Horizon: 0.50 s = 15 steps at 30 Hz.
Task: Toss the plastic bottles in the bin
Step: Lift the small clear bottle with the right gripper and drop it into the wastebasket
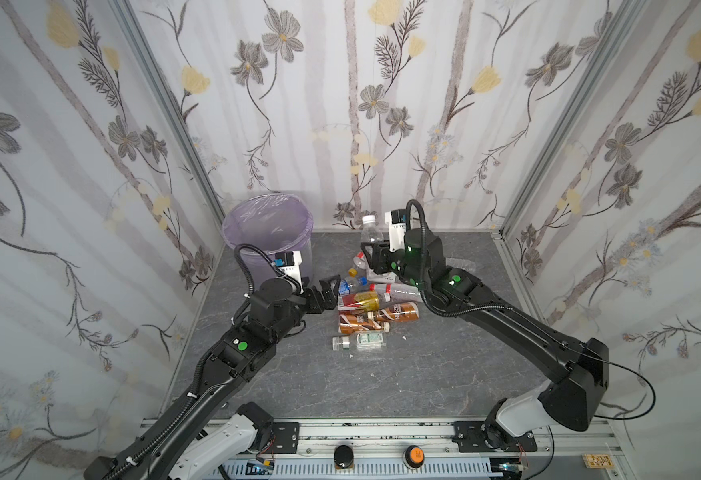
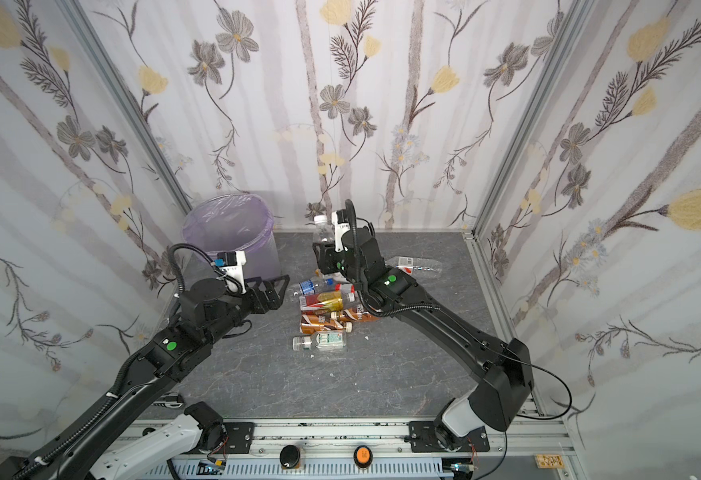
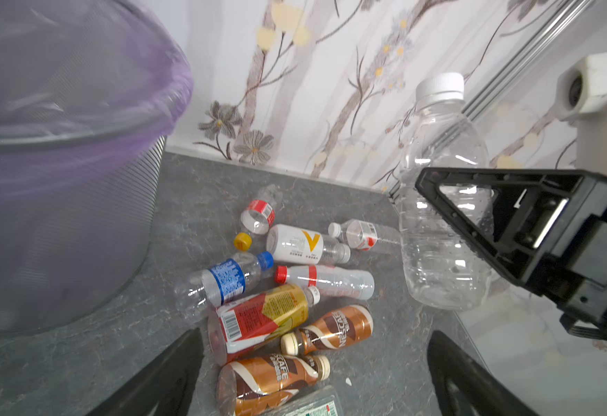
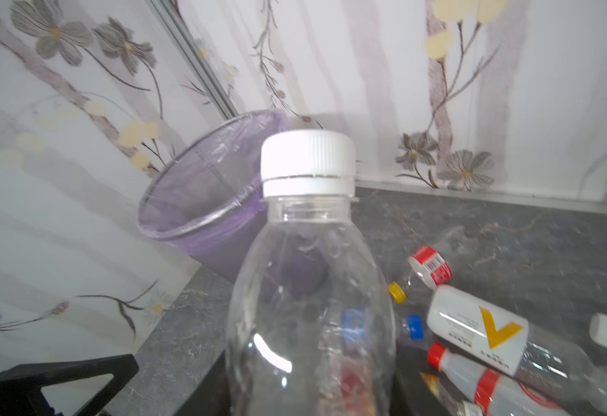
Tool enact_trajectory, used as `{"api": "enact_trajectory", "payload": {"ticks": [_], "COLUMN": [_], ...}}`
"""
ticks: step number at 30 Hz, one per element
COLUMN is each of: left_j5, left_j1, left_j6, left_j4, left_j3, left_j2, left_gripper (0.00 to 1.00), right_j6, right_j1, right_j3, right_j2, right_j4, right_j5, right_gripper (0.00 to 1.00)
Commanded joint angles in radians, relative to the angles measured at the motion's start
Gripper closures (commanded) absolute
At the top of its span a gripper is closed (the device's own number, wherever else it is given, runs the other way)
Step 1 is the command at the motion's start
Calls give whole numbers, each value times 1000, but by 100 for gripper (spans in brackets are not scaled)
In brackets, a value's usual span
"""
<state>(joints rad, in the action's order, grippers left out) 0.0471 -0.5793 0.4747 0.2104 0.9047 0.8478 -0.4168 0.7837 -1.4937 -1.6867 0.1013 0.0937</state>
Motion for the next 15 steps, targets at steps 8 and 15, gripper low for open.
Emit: {"api": "enact_trajectory", "payload": {"ticks": [8, 15], "left_j5": [19, 28], "left_j1": [150, 192], "left_j6": [-1, -28], "left_j4": [-28, -27], "left_j3": [51, 87], "left_j2": [-136, -156], "left_gripper": [0, 0], "right_j6": [200, 119], "right_j1": [11, 8], "right_j3": [3, -61], "right_j2": [190, 58], "right_j4": [-630, -901], "right_j5": [144, 165], "right_gripper": [48, 46]}}
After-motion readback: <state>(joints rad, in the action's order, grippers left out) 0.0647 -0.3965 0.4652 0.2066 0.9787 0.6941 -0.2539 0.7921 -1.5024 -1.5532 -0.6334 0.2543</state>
